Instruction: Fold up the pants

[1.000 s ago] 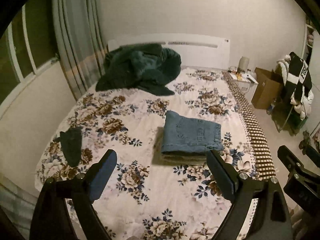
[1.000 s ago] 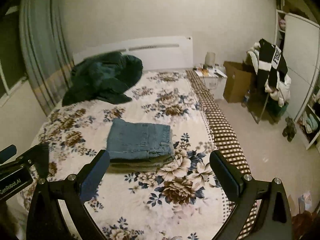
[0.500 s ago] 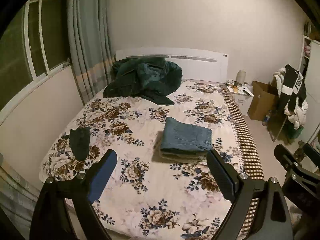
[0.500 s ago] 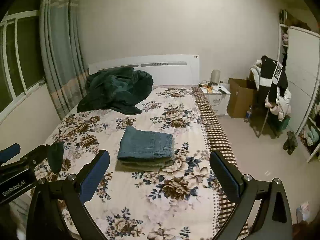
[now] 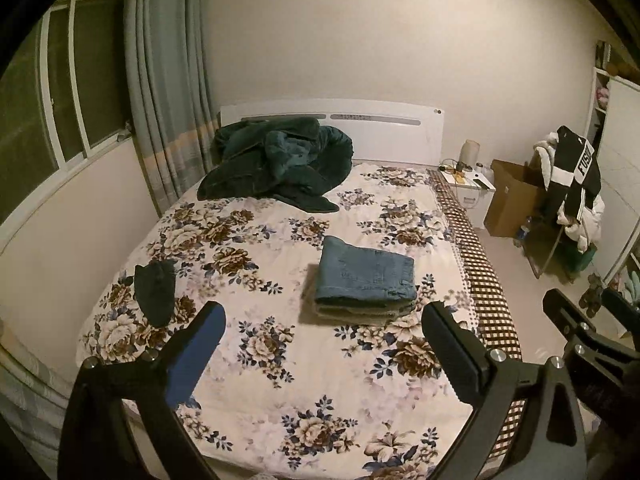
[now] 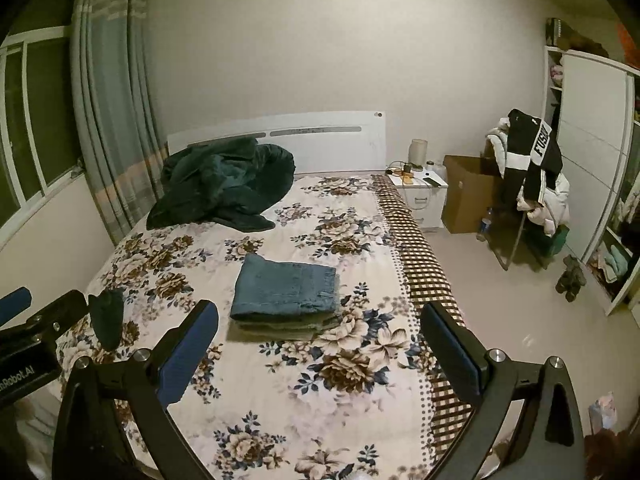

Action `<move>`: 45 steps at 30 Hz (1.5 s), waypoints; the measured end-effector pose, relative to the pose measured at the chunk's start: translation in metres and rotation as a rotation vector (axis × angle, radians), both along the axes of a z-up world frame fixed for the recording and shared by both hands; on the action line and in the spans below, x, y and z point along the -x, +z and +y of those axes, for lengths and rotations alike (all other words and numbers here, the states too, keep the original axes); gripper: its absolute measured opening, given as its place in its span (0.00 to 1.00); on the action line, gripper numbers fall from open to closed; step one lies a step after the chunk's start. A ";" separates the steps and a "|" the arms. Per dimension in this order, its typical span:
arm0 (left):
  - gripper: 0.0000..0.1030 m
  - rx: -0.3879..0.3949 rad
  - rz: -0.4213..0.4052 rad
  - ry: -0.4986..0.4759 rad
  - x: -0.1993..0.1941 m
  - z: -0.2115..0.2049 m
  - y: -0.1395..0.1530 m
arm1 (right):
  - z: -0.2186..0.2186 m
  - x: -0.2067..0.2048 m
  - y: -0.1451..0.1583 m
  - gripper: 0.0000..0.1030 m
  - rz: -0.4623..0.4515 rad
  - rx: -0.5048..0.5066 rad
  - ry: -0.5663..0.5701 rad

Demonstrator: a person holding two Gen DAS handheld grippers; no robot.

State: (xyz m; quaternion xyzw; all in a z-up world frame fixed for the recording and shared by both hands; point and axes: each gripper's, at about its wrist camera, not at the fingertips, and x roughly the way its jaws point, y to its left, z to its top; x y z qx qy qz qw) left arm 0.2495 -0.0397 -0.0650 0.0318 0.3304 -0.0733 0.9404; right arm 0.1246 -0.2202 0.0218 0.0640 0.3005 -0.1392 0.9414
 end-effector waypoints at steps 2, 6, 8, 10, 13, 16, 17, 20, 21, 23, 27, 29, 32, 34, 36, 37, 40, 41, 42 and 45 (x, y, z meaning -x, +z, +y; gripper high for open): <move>0.98 -0.004 -0.002 0.002 0.003 0.000 0.000 | 0.000 0.000 0.000 1.00 0.003 0.001 -0.002; 0.98 -0.001 0.005 0.000 0.004 0.000 -0.001 | 0.002 -0.002 -0.002 1.00 0.006 0.006 0.002; 0.98 -0.003 0.005 0.002 0.004 0.001 0.000 | 0.003 -0.001 -0.002 1.00 0.007 0.010 0.003; 0.98 -0.002 0.005 0.001 0.004 0.001 0.000 | 0.005 0.000 -0.005 1.00 0.013 0.007 0.004; 0.98 -0.002 0.005 0.002 0.003 0.002 0.000 | 0.006 0.001 -0.008 1.00 0.020 0.004 0.005; 0.98 0.000 0.011 0.006 0.005 0.005 0.000 | 0.008 0.002 -0.009 1.00 0.022 0.002 0.008; 0.98 -0.001 0.012 0.009 0.006 0.006 0.000 | 0.009 0.003 -0.010 1.00 0.023 0.002 0.009; 0.98 -0.001 0.015 0.013 0.007 0.007 0.000 | 0.010 0.004 -0.011 1.00 0.028 0.003 0.011; 0.98 0.000 0.016 0.015 0.008 0.009 -0.001 | 0.010 0.005 -0.010 1.00 0.028 0.001 0.011; 0.98 -0.002 0.018 0.016 0.009 0.009 0.000 | 0.011 0.006 -0.011 1.00 0.029 0.002 0.013; 0.98 -0.005 0.017 0.018 0.010 0.010 -0.001 | 0.012 0.007 -0.011 1.00 0.032 0.002 0.014; 0.98 -0.007 0.018 0.021 0.011 0.011 -0.001 | 0.015 0.008 -0.012 1.00 0.033 0.001 0.019; 0.98 -0.010 0.019 0.023 0.012 0.012 -0.001 | 0.015 0.007 -0.012 1.00 0.033 0.000 0.019; 0.98 -0.011 0.021 0.024 0.013 0.014 -0.002 | 0.016 0.008 -0.012 1.00 0.033 0.001 0.021; 0.98 -0.013 0.023 0.024 0.012 0.015 -0.002 | 0.017 0.008 -0.012 1.00 0.035 -0.001 0.026; 0.98 -0.013 0.025 0.024 0.012 0.016 -0.002 | 0.019 0.008 -0.013 1.00 0.037 -0.001 0.030; 0.98 -0.014 0.027 0.025 0.012 0.018 -0.002 | 0.021 0.008 -0.013 1.00 0.039 0.000 0.033; 0.98 -0.013 0.027 0.024 0.011 0.018 -0.001 | 0.021 0.008 -0.013 1.00 0.039 -0.001 0.033; 0.98 -0.015 0.027 0.025 0.011 0.018 -0.001 | 0.023 0.008 -0.014 1.00 0.039 -0.001 0.036; 0.98 -0.014 0.027 0.024 0.011 0.018 -0.001 | 0.025 0.008 -0.015 1.00 0.041 0.003 0.042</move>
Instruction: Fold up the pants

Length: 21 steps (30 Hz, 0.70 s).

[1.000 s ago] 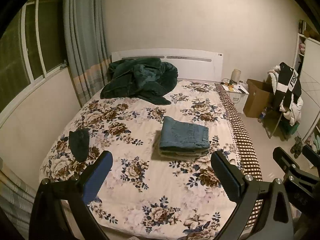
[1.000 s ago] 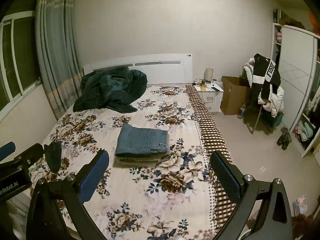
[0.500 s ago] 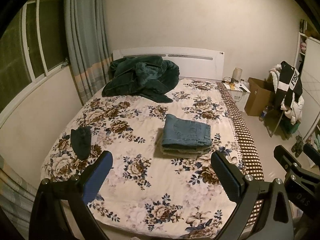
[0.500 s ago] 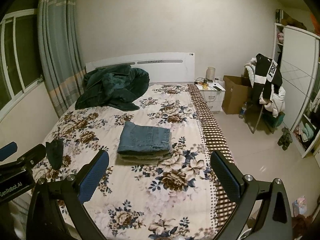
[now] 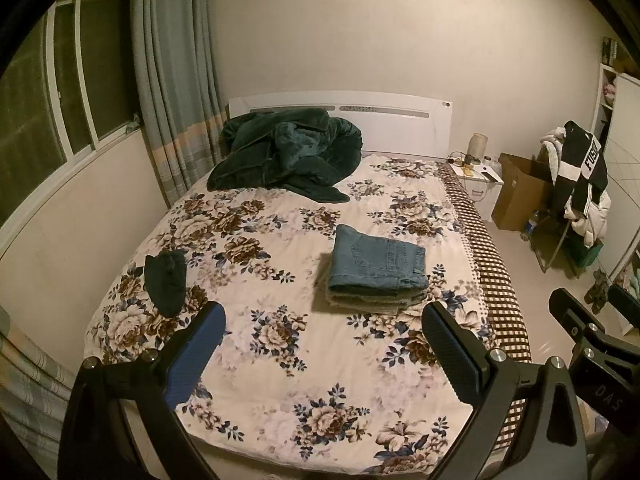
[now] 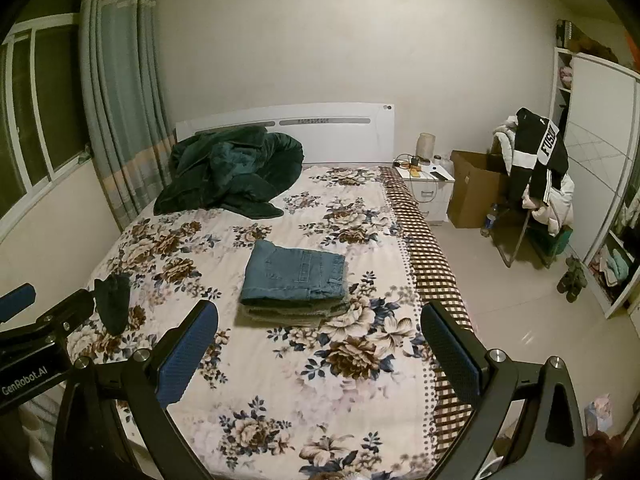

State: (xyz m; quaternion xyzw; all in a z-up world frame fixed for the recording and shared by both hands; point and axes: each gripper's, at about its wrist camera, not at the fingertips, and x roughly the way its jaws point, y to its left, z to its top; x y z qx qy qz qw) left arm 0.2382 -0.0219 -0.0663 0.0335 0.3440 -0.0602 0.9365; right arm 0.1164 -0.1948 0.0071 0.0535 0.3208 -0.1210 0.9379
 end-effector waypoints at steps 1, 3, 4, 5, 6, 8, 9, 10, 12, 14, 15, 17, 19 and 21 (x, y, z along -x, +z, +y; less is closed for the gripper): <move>0.98 -0.001 -0.001 0.000 0.000 0.000 0.000 | 0.000 0.000 0.000 1.00 -0.001 -0.002 0.000; 0.98 0.001 0.000 0.001 0.000 0.000 0.000 | 0.000 0.000 0.000 1.00 -0.001 0.001 0.000; 0.98 -0.001 -0.001 0.002 0.000 0.000 0.000 | 0.001 -0.001 0.000 1.00 -0.002 0.001 0.002; 0.98 -0.001 -0.001 0.001 0.000 0.000 0.000 | 0.001 -0.001 0.000 1.00 -0.002 -0.001 0.002; 0.98 0.001 0.000 0.001 0.000 0.000 0.000 | 0.001 -0.001 0.000 1.00 -0.001 0.001 0.003; 0.98 -0.001 0.000 0.001 0.000 0.000 0.000 | 0.001 -0.001 0.000 1.00 -0.001 0.001 0.005; 0.98 0.000 0.000 0.001 0.000 0.000 0.000 | 0.001 -0.001 0.000 1.00 -0.001 0.001 0.004; 0.98 0.001 0.000 0.001 0.000 0.000 0.000 | 0.001 -0.001 0.000 1.00 -0.001 0.001 0.005; 0.98 -0.001 0.000 0.002 0.000 0.000 0.000 | 0.001 -0.001 0.000 1.00 -0.001 0.000 0.004; 0.98 0.001 0.001 0.001 0.000 0.001 0.001 | 0.002 -0.001 0.000 1.00 -0.001 0.001 0.004; 0.98 0.001 0.000 0.002 0.000 0.000 0.000 | 0.001 -0.001 0.000 1.00 0.001 0.002 0.004; 0.98 0.000 0.000 0.002 0.000 0.000 0.000 | 0.001 -0.001 0.000 1.00 0.000 0.000 0.004; 0.98 -0.001 0.000 0.003 0.000 0.000 0.000 | 0.001 -0.001 0.000 1.00 0.000 0.000 0.003; 0.98 0.000 0.000 0.003 0.000 0.000 0.001 | 0.001 -0.001 0.001 1.00 -0.001 0.000 0.003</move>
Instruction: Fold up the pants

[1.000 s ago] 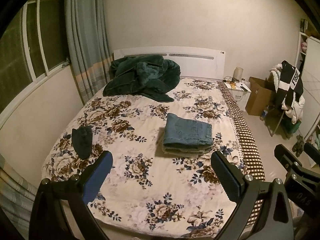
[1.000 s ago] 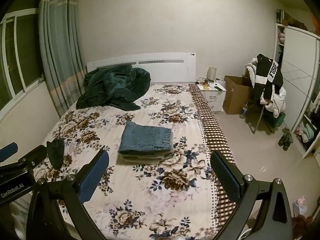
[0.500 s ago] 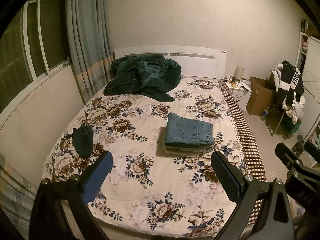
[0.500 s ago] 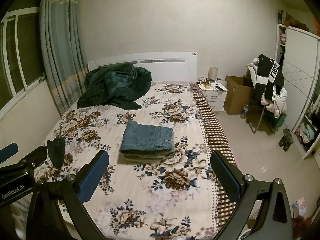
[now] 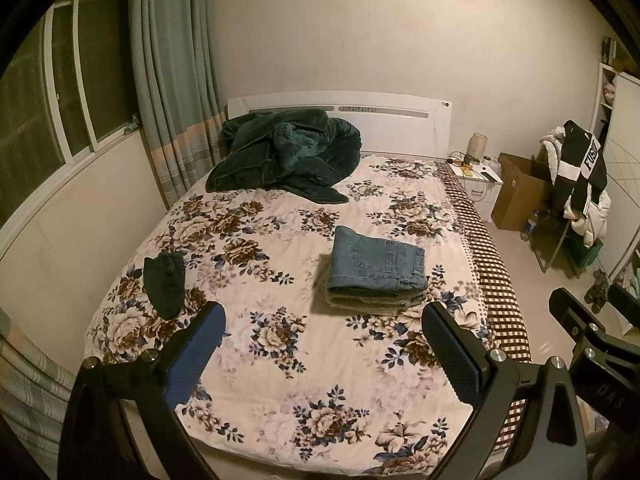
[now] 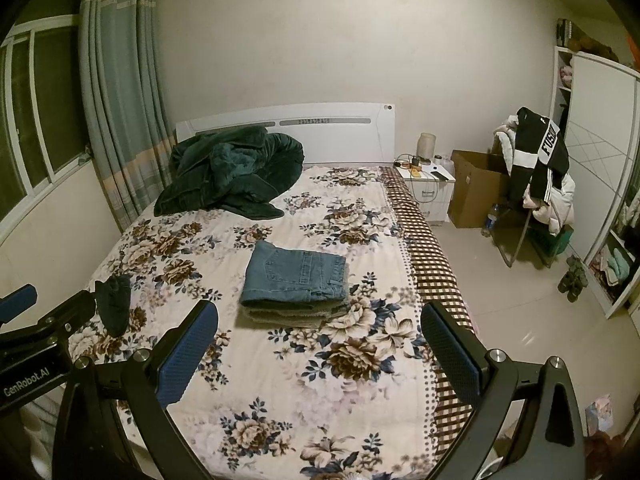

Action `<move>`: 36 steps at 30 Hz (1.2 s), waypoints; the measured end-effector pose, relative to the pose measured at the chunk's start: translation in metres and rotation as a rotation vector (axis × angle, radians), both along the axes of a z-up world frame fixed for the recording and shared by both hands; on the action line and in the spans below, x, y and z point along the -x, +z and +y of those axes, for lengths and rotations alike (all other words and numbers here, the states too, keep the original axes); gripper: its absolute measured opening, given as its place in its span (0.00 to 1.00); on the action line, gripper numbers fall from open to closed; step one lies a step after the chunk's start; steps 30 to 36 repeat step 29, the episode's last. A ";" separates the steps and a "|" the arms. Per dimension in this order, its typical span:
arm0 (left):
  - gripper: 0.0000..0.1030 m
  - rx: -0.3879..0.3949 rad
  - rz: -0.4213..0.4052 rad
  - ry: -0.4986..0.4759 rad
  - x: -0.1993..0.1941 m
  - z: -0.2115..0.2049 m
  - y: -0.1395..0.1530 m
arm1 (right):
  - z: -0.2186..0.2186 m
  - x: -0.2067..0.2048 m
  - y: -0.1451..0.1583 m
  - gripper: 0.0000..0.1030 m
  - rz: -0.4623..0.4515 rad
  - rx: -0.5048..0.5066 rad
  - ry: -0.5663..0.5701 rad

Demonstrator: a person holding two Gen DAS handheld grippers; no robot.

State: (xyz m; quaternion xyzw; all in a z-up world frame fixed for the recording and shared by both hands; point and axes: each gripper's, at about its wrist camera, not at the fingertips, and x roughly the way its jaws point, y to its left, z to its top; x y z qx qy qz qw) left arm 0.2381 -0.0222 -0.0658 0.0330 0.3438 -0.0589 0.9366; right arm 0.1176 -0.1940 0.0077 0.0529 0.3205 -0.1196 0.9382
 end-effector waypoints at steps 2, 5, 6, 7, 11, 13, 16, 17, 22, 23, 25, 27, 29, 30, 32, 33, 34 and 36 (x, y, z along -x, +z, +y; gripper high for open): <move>0.98 0.000 0.000 0.000 0.000 0.000 0.000 | 0.000 0.000 0.000 1.00 0.000 -0.001 0.001; 0.98 -0.001 -0.002 -0.004 -0.004 -0.001 0.002 | 0.000 0.000 0.000 1.00 -0.001 -0.001 0.001; 0.98 -0.003 -0.002 -0.003 -0.004 -0.001 0.002 | -0.001 0.000 0.000 1.00 0.000 -0.003 0.000; 0.98 -0.002 -0.003 -0.003 -0.003 -0.002 0.002 | 0.000 0.000 0.001 1.00 -0.002 -0.003 0.001; 0.98 -0.001 -0.001 -0.003 -0.003 -0.002 0.002 | 0.003 -0.001 0.002 1.00 -0.004 -0.003 0.001; 0.98 -0.002 -0.002 -0.002 -0.003 -0.002 0.002 | 0.002 -0.001 0.002 1.00 -0.002 -0.004 0.002; 0.98 -0.003 -0.001 -0.002 -0.003 -0.002 0.002 | 0.002 0.000 0.002 1.00 -0.001 -0.005 0.003; 0.98 -0.003 0.000 -0.003 -0.005 -0.002 0.003 | 0.004 0.000 0.002 1.00 0.000 -0.005 0.003; 0.98 -0.005 0.000 -0.002 -0.007 -0.003 0.005 | 0.005 -0.003 0.003 1.00 0.000 -0.007 0.004; 0.98 -0.004 0.000 -0.005 -0.007 -0.003 0.004 | 0.005 -0.003 0.003 1.00 0.000 -0.006 0.004; 0.98 -0.004 0.001 -0.006 -0.008 -0.003 0.005 | 0.005 -0.002 0.003 1.00 0.000 -0.007 0.003; 0.98 -0.005 -0.009 -0.007 -0.008 -0.004 0.006 | 0.005 -0.003 0.004 1.00 0.001 -0.006 0.002; 0.98 -0.004 -0.012 -0.006 -0.008 -0.004 0.006 | 0.005 -0.002 0.004 1.00 0.000 -0.007 0.001; 0.98 -0.004 -0.012 -0.006 -0.008 -0.004 0.006 | 0.005 -0.002 0.004 1.00 0.000 -0.007 0.001; 0.98 -0.004 -0.012 -0.006 -0.008 -0.004 0.006 | 0.005 -0.002 0.004 1.00 0.000 -0.007 0.001; 0.98 -0.004 -0.012 -0.006 -0.008 -0.004 0.006 | 0.005 -0.002 0.004 1.00 0.000 -0.007 0.001; 0.98 -0.004 -0.012 -0.006 -0.008 -0.004 0.006 | 0.005 -0.002 0.004 1.00 0.000 -0.007 0.001; 0.98 -0.004 -0.012 -0.006 -0.008 -0.004 0.006 | 0.005 -0.002 0.004 1.00 0.000 -0.007 0.001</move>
